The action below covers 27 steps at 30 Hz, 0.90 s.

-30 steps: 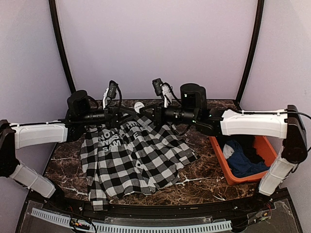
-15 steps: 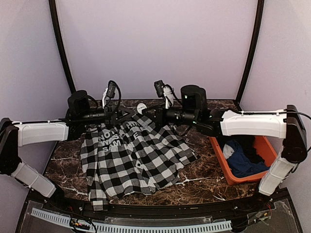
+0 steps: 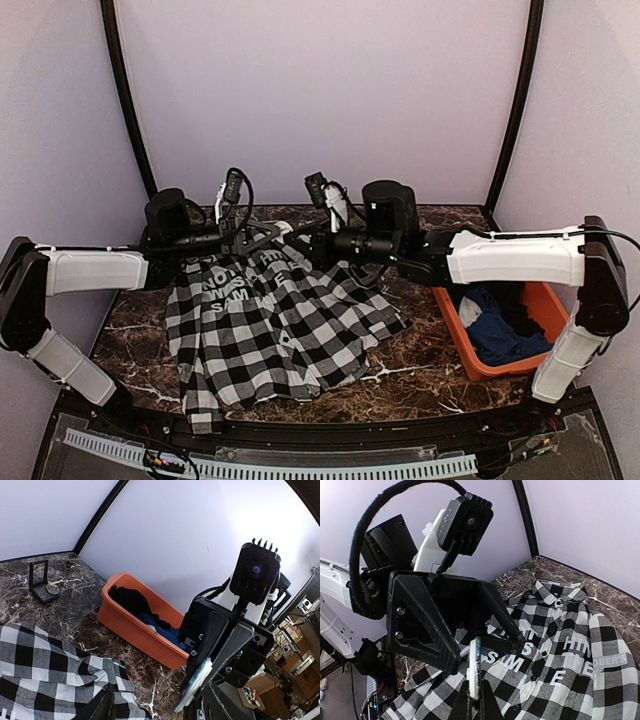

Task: Pin the brooch onto the clothing
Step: Open the brooch.

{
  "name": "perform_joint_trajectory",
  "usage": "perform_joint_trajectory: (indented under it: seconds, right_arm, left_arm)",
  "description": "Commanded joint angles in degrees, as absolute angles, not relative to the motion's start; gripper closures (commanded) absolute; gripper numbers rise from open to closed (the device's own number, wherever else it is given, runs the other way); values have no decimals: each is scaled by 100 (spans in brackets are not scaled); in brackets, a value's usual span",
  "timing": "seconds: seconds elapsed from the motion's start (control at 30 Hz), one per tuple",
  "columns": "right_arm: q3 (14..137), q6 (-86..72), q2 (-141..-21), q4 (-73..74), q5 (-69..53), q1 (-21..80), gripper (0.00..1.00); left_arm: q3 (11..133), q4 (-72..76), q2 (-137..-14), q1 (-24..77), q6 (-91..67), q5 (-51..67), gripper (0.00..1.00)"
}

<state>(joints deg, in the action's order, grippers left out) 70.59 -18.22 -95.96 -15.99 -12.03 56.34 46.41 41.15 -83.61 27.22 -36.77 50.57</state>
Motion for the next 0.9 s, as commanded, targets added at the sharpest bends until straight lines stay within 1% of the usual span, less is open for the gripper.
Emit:
perform_joint_trajectory:
  seconds: [0.0, 0.1, 0.17, 0.43, 0.6, 0.87]
  right_arm:
    - [7189, -1591, -9667, -1579, -1035, 5733, 100]
    - [7198, -1516, -9670, -1574, -923, 5767, 100]
    - [7211, -1468, -9680, -1553, -854, 5780, 100]
    - [7107, -1388, -9677, -1591, -696, 5794, 100]
    - [7102, -1391, -9651, -1623, -711, 5796, 100]
    - [7144, -1459, -9607, -1714, -827, 5800, 100]
  left_arm:
    - [4579, 4792, -8510, 2698, -4131, 5304, 42]
    - [4571, 4974, -8559, 2697, -4279, 5375, 49]
    - [4558, 5061, -8590, 2698, -4347, 5408, 52]
    - [4491, 5637, -8718, 2675, -4749, 5503, 50]
    - [4523, 5641, -8789, 2671, -4785, 5547, 56]
    - [4526, 5502, -8767, 2667, -4686, 5537, 61]
